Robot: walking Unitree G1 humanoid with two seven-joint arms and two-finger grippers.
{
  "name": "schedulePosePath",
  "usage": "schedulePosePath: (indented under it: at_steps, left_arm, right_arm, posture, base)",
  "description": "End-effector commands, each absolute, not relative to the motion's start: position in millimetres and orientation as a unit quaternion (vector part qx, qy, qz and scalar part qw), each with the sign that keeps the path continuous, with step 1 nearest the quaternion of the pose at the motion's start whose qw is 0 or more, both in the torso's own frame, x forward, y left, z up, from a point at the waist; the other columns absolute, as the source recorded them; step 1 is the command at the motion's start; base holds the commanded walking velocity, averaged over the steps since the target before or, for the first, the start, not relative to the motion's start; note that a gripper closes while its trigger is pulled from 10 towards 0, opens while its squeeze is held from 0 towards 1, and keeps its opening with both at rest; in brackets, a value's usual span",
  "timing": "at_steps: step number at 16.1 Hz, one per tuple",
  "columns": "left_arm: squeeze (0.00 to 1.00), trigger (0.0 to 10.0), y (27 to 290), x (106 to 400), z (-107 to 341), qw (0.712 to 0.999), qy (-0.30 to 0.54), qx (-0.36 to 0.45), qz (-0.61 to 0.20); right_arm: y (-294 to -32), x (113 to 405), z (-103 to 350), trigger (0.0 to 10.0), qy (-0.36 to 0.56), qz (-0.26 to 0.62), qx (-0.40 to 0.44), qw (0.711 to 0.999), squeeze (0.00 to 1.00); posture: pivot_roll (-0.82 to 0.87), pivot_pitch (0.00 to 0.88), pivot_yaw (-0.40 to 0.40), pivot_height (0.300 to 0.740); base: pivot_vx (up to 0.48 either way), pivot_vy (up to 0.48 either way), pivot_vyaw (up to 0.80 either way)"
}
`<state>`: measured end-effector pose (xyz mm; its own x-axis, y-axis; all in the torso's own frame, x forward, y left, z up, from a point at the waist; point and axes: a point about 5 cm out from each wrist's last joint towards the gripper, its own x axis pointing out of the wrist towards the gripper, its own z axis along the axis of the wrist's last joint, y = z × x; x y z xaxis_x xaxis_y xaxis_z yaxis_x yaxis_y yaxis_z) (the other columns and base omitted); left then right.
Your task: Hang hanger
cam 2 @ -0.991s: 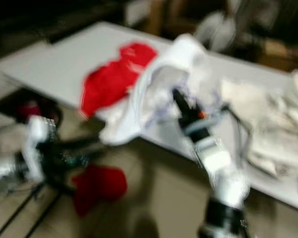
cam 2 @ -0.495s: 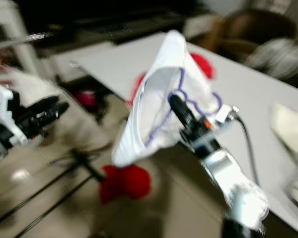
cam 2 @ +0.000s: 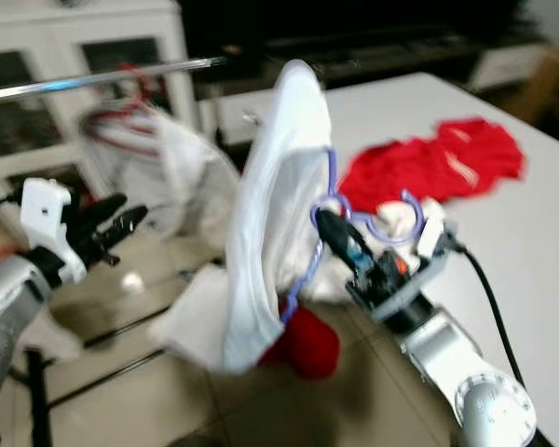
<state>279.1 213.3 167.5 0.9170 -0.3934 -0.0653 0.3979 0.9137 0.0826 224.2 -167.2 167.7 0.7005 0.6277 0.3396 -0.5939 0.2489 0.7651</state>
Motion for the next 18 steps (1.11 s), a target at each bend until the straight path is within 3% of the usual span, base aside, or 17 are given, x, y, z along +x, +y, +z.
schedulePosePath:
  at_steps: [1,8,13,16,18]
  left_arm:
    - [0.0,10.0,214.5,281.8,171.2,0.979,0.013,0.063,-0.193]
    - [0.0,10.0,204.3,276.8,167.9,0.972,0.011,0.073,-0.223]
    - [0.0,10.0,188.9,269.5,141.3,0.972,0.054,0.023,-0.227]
    - [0.0,10.0,188.3,263.5,121.9,0.97,0.074,0.065,-0.22]
    - [0.0,10.0,188.8,262.4,120.2,0.972,0.073,0.065,-0.214]
  right_arm:
    - [-164.0,220.9,173.7,10.0,0.009,0.412,0.468,0.782,0.0]
    - [-166.5,222.9,159.2,10.0,0.037,0.399,0.446,0.8,0.0]
    - [-169.7,240.8,136.1,10.0,0.078,0.312,0.357,0.877,0.0]
    - [-168.4,249.2,125.7,10.0,0.087,0.27,0.273,0.919,0.0]
    - [-166.1,250.3,124.5,10.0,0.089,0.271,0.245,0.927,0.0]
  posture:
    - [-0.13,0.0,-0.033,0.74]
    - [-0.11,0.0,-0.05,0.74]
    - [-0.12,0.0,-0.045,0.74]
    - [-0.13,0.0,-0.041,0.74]
    - [-0.12,0.0,-0.044,0.74]
  base:
    - [0.0,0.0,0.8]
    - [0.0,0.0,0.8]
    - [0.0,0.0,0.8]
    - [0.0,0.0,0.8]
    - [0.0,0.0,0.8]
